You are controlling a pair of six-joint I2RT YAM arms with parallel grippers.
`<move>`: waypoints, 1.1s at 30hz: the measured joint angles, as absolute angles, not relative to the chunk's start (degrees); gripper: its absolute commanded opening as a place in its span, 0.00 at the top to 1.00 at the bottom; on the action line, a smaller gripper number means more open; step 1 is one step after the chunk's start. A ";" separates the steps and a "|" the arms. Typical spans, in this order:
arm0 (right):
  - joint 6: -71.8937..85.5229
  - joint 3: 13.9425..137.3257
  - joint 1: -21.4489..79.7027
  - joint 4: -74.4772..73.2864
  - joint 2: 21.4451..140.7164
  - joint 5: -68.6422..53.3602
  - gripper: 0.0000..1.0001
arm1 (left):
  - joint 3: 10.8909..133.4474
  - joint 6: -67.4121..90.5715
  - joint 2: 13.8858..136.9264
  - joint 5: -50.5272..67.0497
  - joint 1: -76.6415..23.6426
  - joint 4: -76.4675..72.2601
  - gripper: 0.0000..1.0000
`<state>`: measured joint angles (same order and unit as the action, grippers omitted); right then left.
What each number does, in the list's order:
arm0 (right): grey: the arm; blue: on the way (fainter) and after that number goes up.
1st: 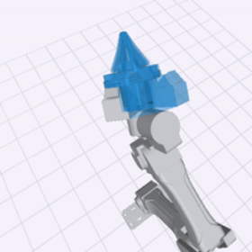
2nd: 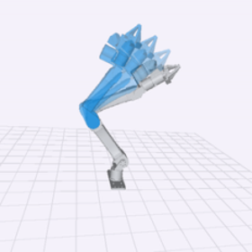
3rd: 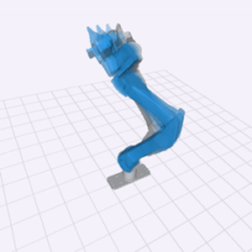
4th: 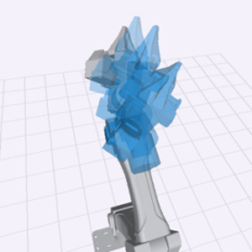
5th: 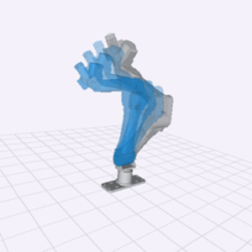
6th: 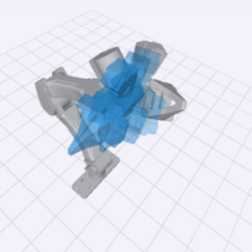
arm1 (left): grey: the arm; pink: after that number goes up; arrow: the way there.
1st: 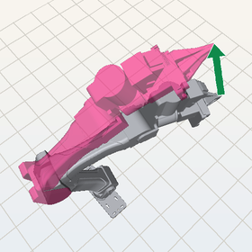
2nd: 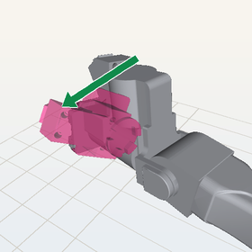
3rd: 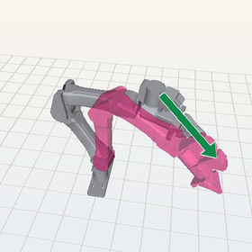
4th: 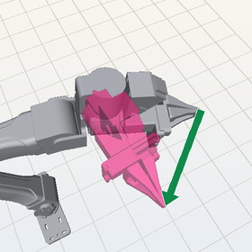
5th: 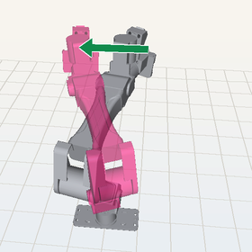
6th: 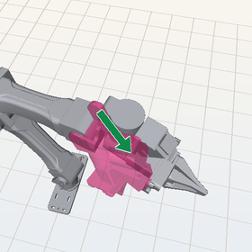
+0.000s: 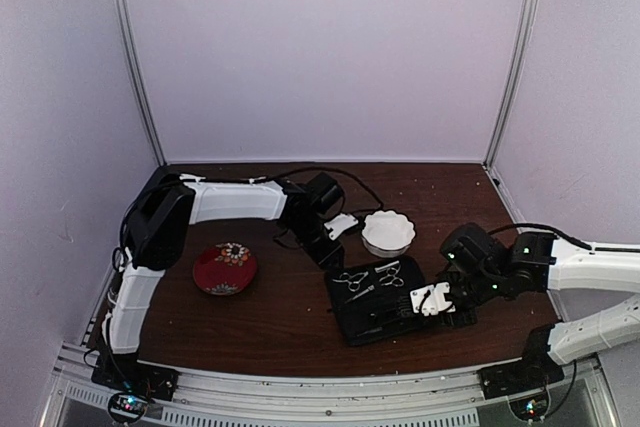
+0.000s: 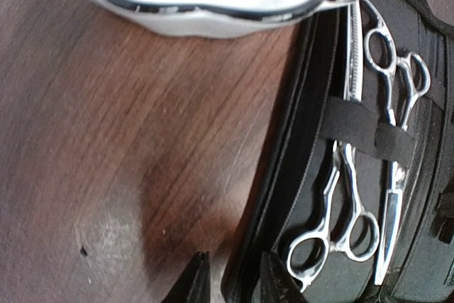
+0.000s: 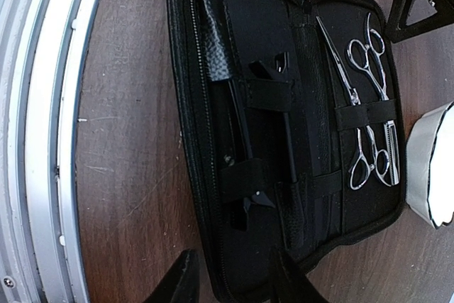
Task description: Sort the hair-cutting tools
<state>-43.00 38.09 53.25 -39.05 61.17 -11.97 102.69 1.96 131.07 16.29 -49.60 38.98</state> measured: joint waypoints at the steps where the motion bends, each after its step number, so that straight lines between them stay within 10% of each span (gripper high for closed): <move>1: -43.00 38.11 53.25 -39.00 61.17 -11.94 0.66 | 102.06 1.96 130.58 16.19 -49.60 39.00 0.66; 22: -41.76 38.09 53.25 -37.43 61.41 -11.49 0.68 | 100.88 0.99 129.56 16.23 -49.60 39.90 0.69; 29: -41.74 38.09 53.25 -37.10 61.41 -11.38 0.68 | 100.88 0.67 130.41 16.05 -49.60 40.42 1.00; 33: -41.60 38.09 53.21 -36.88 61.41 -10.92 0.68 | 100.84 0.43 130.02 14.74 -49.89 40.21 1.00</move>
<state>-41.60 38.09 53.21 -36.88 61.41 -10.92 100.84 0.43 130.02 14.74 -49.89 40.21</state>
